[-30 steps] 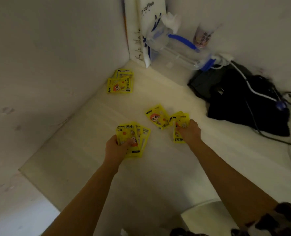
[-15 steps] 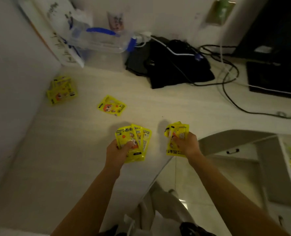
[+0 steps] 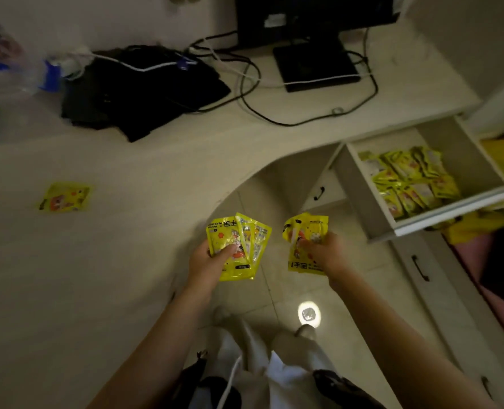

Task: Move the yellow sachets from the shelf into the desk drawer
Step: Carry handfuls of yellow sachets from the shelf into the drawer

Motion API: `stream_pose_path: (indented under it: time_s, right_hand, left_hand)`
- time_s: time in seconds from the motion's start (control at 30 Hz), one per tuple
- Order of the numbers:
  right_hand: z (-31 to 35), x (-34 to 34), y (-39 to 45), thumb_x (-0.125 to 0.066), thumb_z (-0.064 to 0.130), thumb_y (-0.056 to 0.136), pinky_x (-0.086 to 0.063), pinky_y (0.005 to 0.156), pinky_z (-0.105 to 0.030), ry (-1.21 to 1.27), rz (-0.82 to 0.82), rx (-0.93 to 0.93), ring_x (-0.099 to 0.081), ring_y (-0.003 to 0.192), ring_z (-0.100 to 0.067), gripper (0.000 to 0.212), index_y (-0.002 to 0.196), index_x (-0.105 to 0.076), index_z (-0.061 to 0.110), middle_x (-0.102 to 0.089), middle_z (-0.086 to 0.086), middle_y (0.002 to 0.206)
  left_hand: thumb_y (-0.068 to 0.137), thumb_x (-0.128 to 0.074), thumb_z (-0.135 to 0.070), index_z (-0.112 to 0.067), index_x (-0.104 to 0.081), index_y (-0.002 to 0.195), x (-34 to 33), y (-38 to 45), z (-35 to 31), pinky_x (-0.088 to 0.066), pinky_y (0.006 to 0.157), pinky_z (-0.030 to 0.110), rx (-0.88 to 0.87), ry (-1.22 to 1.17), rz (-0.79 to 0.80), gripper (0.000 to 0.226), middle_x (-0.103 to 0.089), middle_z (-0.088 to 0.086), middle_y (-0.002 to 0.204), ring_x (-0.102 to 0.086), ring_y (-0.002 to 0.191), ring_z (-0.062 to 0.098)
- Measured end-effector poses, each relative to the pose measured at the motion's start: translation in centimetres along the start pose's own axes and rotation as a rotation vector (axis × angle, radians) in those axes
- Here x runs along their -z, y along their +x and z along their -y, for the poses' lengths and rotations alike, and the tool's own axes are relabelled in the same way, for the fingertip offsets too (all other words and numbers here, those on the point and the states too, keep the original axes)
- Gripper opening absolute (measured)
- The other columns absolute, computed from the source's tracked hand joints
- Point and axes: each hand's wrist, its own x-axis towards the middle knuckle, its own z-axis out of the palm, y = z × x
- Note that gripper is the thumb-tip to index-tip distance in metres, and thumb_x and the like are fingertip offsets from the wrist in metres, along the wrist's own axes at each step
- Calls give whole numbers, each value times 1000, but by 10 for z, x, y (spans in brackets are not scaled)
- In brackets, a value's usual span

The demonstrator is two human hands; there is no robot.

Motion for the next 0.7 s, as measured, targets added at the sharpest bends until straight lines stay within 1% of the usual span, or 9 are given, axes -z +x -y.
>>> stream_pose_path:
  time_s: [0.07, 0.13, 0.2, 0.23, 0.27, 0.37, 0.43, 0.57, 0.7]
  right_hand:
    - [-19, 36, -3, -68, 12, 83, -51, 64, -29, 48, -35, -1, -61, 66, -19, 10, 77, -63, 17, -64, -7, 76]
    - [-38, 72, -6, -68, 12, 84, -53, 68, -33, 82, -56, -21, -62, 69, -21, 16, 72, -61, 20, -65, -6, 77]
    - [-56, 106, -7, -67, 13, 84, -54, 74, -38, 107, -66, -52, -63, 72, -22, 16, 71, -61, 20, -65, -4, 75]
    - [-64, 122, -8, -67, 14, 84, -55, 74, -38, 112, -70, -67, -64, 71, -22, 16, 71, -61, 20, -65, -2, 73]
    - [-72, 138, -7, -67, 14, 84, -54, 73, -36, 121, -82, -76, -64, 70, -21, 16, 71, -60, 20, -64, -1, 72]
    - [-89, 178, -5, -65, 13, 86, -50, 63, -28, 163, -125, -85, -59, 63, -13, 21, 68, -57, 22, -61, 3, 69]
    - [-96, 200, -3, -64, 11, 87, -49, 60, -27, 193, -150, -104, -58, 62, -11, 24, 68, -56, 23, -60, 4, 68]
    - [-102, 234, 10, -64, 10, 86, -48, 60, -24, 227, -173, -119, -60, 64, -12, 22, 71, -56, 24, -63, 1, 76]
    - [-92, 260, 36, -64, 10, 86, -49, 66, -29, 244, -205, -134, -61, 74, -18, 20, 76, -56, 24, -64, -1, 80]
  left_hand:
    - [80, -75, -18, -13, -68, 101, -38, -16, 0, -55, 70, 30, 3, 1, 20, 22, -73, 4, 91, -69, 83, 19]
    - [81, -74, -17, -14, -67, 98, -77, -33, 1, -54, 61, 22, 7, -15, 43, 19, -72, 2, 88, -68, 78, 16]
    - [82, -73, -15, -17, -66, 94, -116, -48, 5, -51, 53, 15, 20, -32, 72, 14, -71, 0, 85, -66, 74, 11]
    - [82, -72, -15, -17, -66, 92, -134, -55, 7, -51, 53, 15, 30, -40, 84, 12, -71, 0, 85, -66, 74, 11]
    - [82, -73, -16, -18, -67, 91, -152, -60, 10, -53, 56, 19, 47, -47, 97, 11, -72, 1, 86, -68, 76, 14]
    - [81, -74, -18, -18, -68, 91, -197, -69, 14, -58, 77, 39, 104, -65, 147, 12, -74, 6, 93, -70, 88, 24]
    - [80, -75, -18, -17, -68, 93, -222, -71, 14, -57, 83, 48, 129, -65, 163, 14, -74, 8, 95, -70, 91, 27]
    - [78, -76, -19, -16, -69, 94, -264, -65, 4, -56, 83, 53, 146, -70, 167, 18, -74, 9, 95, -71, 91, 29]
    - [78, -77, -18, -15, -69, 94, -299, -48, -15, -57, 82, 49, 143, -74, 164, 17, -74, 9, 96, -71, 91, 29]
